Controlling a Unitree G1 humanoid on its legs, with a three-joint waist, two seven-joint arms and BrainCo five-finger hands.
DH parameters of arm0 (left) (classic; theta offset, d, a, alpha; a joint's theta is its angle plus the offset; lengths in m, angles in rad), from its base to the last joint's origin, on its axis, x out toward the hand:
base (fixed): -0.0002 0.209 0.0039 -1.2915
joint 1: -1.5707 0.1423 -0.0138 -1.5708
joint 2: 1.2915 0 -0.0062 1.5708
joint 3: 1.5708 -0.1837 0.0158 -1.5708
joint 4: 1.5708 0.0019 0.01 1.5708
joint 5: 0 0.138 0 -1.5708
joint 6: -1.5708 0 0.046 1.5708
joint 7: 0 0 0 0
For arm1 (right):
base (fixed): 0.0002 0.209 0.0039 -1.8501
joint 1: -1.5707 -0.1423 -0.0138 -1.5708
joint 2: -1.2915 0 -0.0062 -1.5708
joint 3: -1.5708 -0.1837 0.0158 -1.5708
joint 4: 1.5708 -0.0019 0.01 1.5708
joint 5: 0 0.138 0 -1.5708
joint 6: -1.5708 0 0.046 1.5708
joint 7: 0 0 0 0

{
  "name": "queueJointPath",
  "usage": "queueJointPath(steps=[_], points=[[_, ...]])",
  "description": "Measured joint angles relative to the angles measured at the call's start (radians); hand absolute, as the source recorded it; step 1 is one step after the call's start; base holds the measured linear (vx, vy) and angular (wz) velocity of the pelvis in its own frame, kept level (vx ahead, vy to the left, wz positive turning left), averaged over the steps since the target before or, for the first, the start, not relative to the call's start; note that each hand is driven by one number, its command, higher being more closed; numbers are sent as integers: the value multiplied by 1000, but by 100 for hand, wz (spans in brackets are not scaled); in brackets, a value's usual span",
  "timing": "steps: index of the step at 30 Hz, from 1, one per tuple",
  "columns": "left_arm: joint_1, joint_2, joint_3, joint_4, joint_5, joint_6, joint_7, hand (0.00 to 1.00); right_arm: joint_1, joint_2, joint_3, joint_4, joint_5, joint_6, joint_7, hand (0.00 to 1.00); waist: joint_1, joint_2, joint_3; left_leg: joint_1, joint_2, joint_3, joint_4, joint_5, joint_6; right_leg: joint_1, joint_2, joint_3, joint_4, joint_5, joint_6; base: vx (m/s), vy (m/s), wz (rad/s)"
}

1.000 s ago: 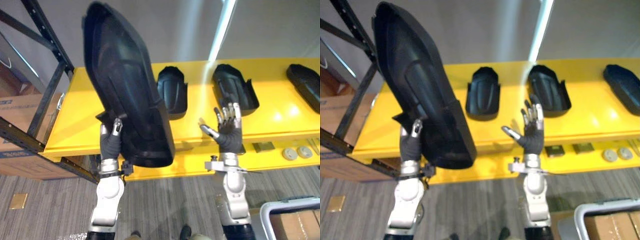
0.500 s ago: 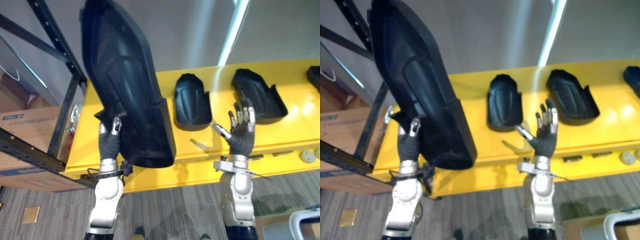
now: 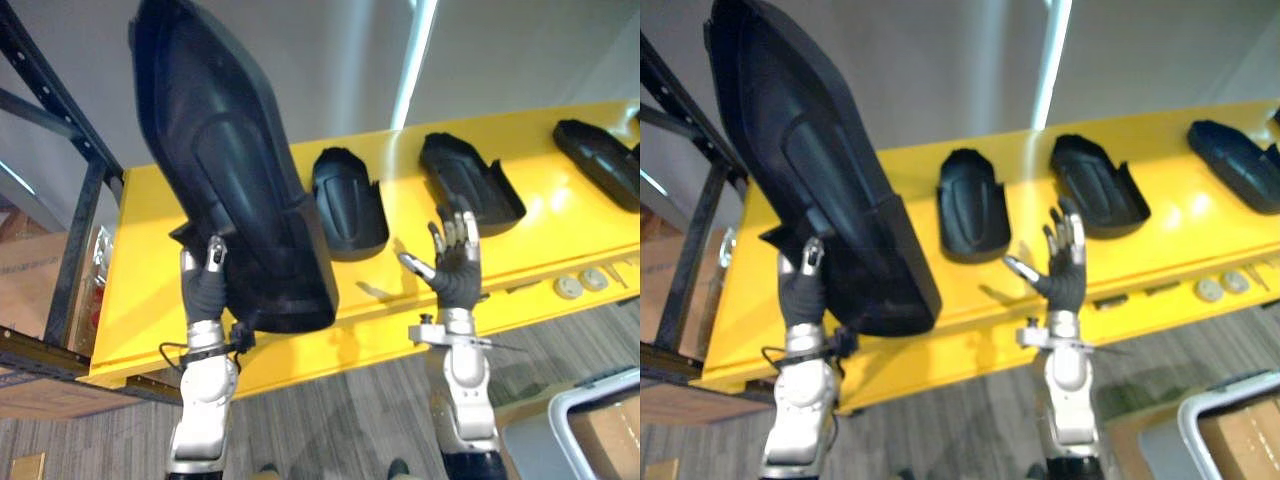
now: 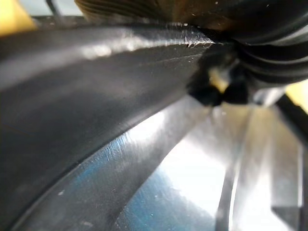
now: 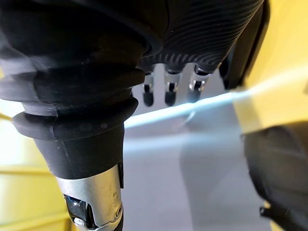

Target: Walk over and take plastic housings, then place them on the shelf

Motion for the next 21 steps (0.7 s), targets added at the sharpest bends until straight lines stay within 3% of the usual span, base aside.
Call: queueJointPath(steps=[3,7,11,13,15,19,21], points=[[4,2,64,-19,27,10,2,100,16,2,-28,-19,-6,1,0,0,1,-3,-3,6,-2,0,-9,4,-2,6,0,0,-11,2,2,13,0,2],[13,5,151,-18,70,41,26,100,133,19,-123,-105,-132,3,-20,0,-1,-5,-26,51,-1,3,-56,14,-6,33,5,5,-18,2,3,70,4,2],[13,54,264,-16,149,80,83,100,262,23,-353,-122,-227,2,-93,0,-9,-14,-44,88,0,54,-69,14,-6,32,6,47,-19,4,6,73,6,-27],[12,85,328,-8,186,101,101,100,306,24,-474,-87,-240,5,-120,0,-30,-9,-49,105,1,76,-73,14,-6,31,7,69,-19,7,10,58,-3,-39],[7,124,391,19,222,126,101,100,327,28,-575,-25,-241,16,-141,0,-43,-3,-57,129,2,111,-80,14,-6,29,10,96,-20,8,11,59,-1,-40],[-35,202,454,113,267,193,79,100,376,36,-637,11,-240,51,-156,0,-58,25,-76,155,4,142,-89,14,-6,29,14,113,-21,8,10,53,-11,-26],[-80,268,467,174,294,249,7,100,379,37,-630,10,-241,51,-152,0,-59,38,-85,156,6,145,-88,14,-6,30,16,120,-22,8,10,17,-20,-13]])
